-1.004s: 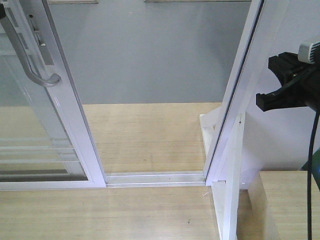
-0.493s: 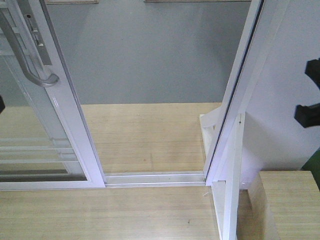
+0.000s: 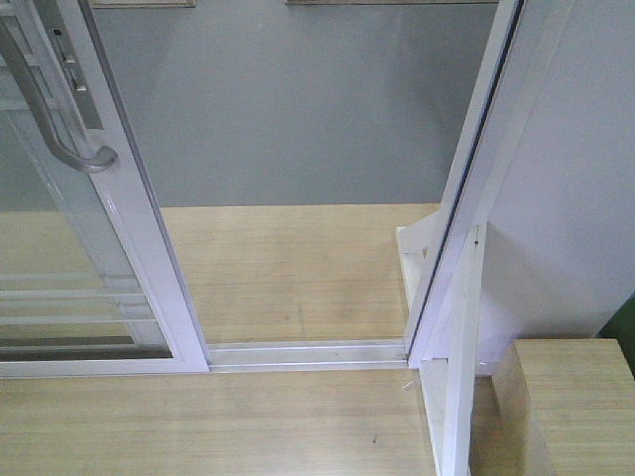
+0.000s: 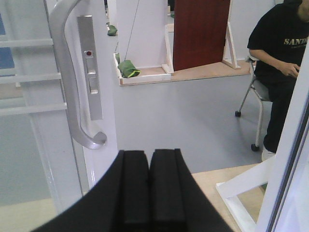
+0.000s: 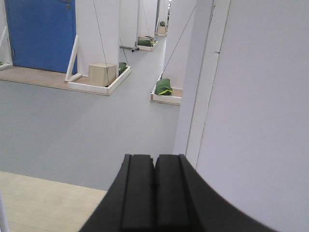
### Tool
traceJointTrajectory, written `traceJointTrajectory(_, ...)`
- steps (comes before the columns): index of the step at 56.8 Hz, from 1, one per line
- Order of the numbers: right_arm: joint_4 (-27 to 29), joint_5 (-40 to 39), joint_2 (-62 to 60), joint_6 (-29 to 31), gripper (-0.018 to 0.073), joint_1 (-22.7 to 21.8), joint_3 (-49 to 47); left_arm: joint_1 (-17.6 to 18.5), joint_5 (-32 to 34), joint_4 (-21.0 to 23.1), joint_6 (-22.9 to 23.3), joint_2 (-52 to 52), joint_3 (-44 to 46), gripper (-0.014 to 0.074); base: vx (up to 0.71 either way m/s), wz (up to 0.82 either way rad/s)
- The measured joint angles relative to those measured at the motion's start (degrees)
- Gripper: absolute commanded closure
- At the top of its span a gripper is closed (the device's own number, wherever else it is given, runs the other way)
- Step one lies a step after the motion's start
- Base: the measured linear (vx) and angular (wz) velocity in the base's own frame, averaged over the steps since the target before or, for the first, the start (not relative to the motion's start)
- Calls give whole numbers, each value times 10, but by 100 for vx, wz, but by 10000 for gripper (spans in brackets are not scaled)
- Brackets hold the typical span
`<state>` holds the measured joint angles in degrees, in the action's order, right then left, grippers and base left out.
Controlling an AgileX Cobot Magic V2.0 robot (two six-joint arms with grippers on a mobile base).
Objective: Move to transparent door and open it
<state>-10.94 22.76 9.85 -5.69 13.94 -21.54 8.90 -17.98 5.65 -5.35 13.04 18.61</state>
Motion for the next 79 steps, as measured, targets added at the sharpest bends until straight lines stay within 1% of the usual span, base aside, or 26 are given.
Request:
traceJointTrajectory(40,0,13,0,0,561,0,2,0,-13,-1,-3,-4,-2,596,0,0)
traceJointTrajectory(42,0,13,0,0,561,0,2,0,-10,-10,-6,-4,-2,596,0,0)
traceJointTrajectory(47,0,13,0,0,561,0,2,0,7,-60,-23,-10,-3,596,0,0)
traceJointTrajectory(51,0,13,0,0,561,0,2,0,3,-68,-15,-26,-3,596,0,0)
traceJointTrajectory(54,0,13,0,0,561,0,2,0,1,-63,3,-41,-10,596,0,0)
traceJointTrajectory(59,0,13,0,0,561,0,2,0,2,-57,28,-83,-41,596,0,0)
traceJointTrajectory(65,0,13,0,0,561,0,2,0,11,-57,35,-129,-105,596,0,0)
traceJointTrajectory(71,0,13,0,-1,561,0,2,0,41,-57,43,-136,-180,596,0,0)
traceJointTrajectory(75,0,13,0,-1,561,0,3,0,59,-57,53,-136,-200,596,0,0)
traceJointTrajectory(79,0,13,0,-1,561,0,3,0,73,-57,63,-136,-202,596,0,0)
